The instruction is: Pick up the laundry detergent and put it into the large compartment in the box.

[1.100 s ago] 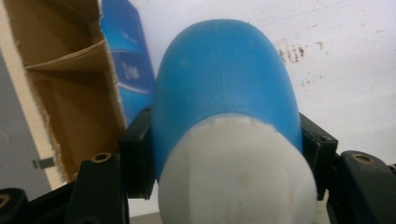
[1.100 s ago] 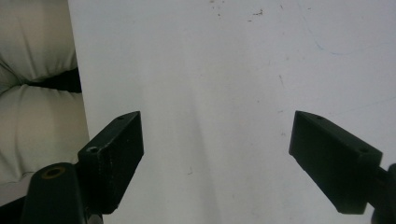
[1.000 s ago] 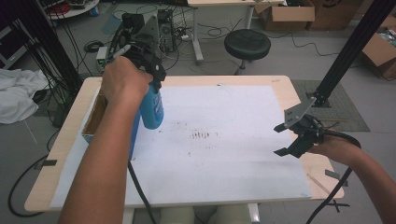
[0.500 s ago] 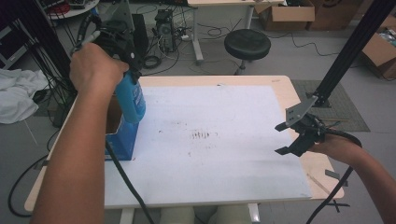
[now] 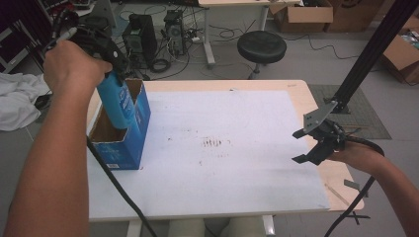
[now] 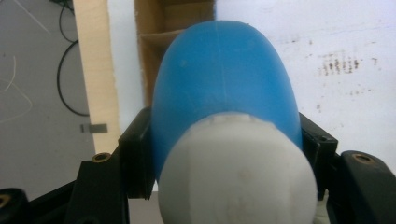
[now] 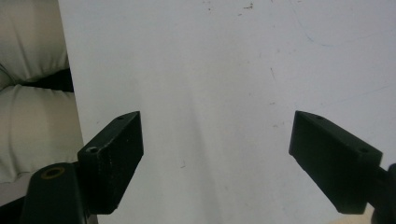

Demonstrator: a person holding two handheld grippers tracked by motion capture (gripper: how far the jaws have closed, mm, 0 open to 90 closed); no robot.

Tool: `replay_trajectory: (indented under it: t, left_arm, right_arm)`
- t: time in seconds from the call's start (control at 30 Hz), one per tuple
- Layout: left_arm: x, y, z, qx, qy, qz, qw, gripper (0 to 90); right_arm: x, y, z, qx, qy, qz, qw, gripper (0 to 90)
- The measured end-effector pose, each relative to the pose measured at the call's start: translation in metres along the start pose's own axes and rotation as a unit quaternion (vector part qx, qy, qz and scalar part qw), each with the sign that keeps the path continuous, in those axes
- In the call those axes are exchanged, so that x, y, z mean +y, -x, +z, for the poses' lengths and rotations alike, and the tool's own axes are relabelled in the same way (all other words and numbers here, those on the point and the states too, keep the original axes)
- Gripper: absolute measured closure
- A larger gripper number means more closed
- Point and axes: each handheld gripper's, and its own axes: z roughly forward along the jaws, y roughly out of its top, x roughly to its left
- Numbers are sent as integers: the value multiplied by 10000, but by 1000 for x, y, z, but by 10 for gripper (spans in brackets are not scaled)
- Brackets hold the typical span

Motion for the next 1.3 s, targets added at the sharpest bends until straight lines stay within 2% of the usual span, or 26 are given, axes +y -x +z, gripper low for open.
replay_trajectory:
  t: [0.23, 0.43, 0.67, 0.87, 0.97, 1.0, 1.17, 1.2, 1.3]
  left_arm:
    - [-1, -11, 9, 48, 65, 77, 9999, 381]
    - [-3, -22, 27, 77, 44, 156, 9998, 380]
    - [-5, -28, 51, 70, 7, 333, 9994, 380]
    - [-7, -34, 75, 27, -43, 392, 9992, 381]
    - [-8, -34, 84, 24, -26, 444, 9990, 381]
    - [-9, -34, 92, 39, -32, 509, 9987, 381]
    - [-10, -35, 108, 16, -71, 547, 9985, 381]
    - [-10, -35, 115, 8, -98, 565, 9984, 381]
    - [-10, -35, 125, 5, -56, 587, 9983, 381]
  right_arm:
    - [-1, 1, 1, 6, -26, 14, 10000, 175]
    - [-2, 1, 3, 8, -62, 54, 10000, 175]
    - [-2, 0, 3, -12, -73, 99, 9999, 175]
    - [-3, -1, 4, -20, -92, 125, 9999, 175]
    - [-3, -1, 5, -13, -104, 136, 9999, 175]
    - [-3, 0, 6, -12, -108, 139, 9998, 175]
    - [-1, -1, 9, 4, -138, 149, 9998, 175]
    - [-1, -1, 10, 13, -147, 157, 9998, 175]
    - [-2, -1, 11, 15, -163, 192, 9997, 174]
